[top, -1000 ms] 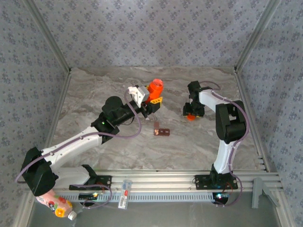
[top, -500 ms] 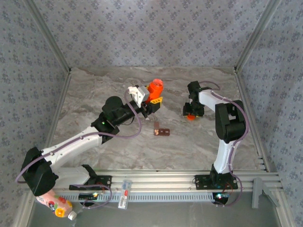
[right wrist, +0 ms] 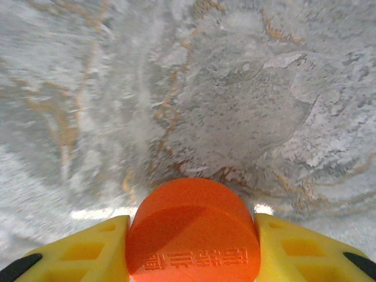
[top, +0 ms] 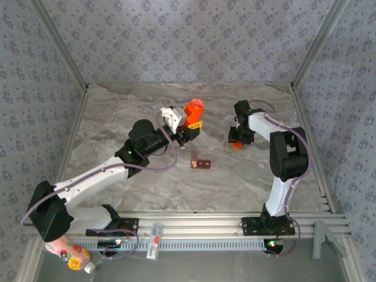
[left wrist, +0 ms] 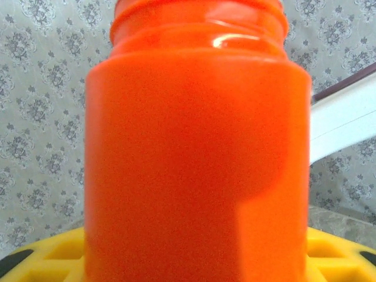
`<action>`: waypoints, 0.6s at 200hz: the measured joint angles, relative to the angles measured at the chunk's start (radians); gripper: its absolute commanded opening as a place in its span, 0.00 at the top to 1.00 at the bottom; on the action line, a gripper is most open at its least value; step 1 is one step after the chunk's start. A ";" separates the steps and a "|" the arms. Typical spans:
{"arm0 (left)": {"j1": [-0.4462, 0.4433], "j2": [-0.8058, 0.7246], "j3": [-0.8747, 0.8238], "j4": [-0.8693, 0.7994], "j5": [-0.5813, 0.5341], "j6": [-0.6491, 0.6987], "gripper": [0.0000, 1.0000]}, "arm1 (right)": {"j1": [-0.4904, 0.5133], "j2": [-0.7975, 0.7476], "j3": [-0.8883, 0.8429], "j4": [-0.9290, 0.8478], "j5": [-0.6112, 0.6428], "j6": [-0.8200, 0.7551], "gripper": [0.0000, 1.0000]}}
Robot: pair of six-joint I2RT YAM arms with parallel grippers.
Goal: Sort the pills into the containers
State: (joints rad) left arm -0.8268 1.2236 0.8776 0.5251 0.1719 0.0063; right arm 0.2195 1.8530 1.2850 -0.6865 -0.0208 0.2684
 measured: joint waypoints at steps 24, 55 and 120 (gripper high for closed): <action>0.004 0.010 -0.040 0.014 0.002 -0.005 1.00 | 0.012 -0.101 0.002 -0.006 -0.028 0.003 0.60; 0.040 0.028 -0.103 0.035 0.053 -0.026 1.00 | 0.049 -0.214 0.053 -0.047 -0.076 0.011 0.60; 0.150 0.050 -0.117 0.077 0.225 -0.061 1.00 | 0.087 -0.315 0.232 -0.142 -0.204 0.039 0.61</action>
State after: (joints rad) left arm -0.6773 1.2739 0.7601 0.6025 0.3965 -0.0544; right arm 0.3069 1.5375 1.5173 -0.8284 -0.2249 0.3073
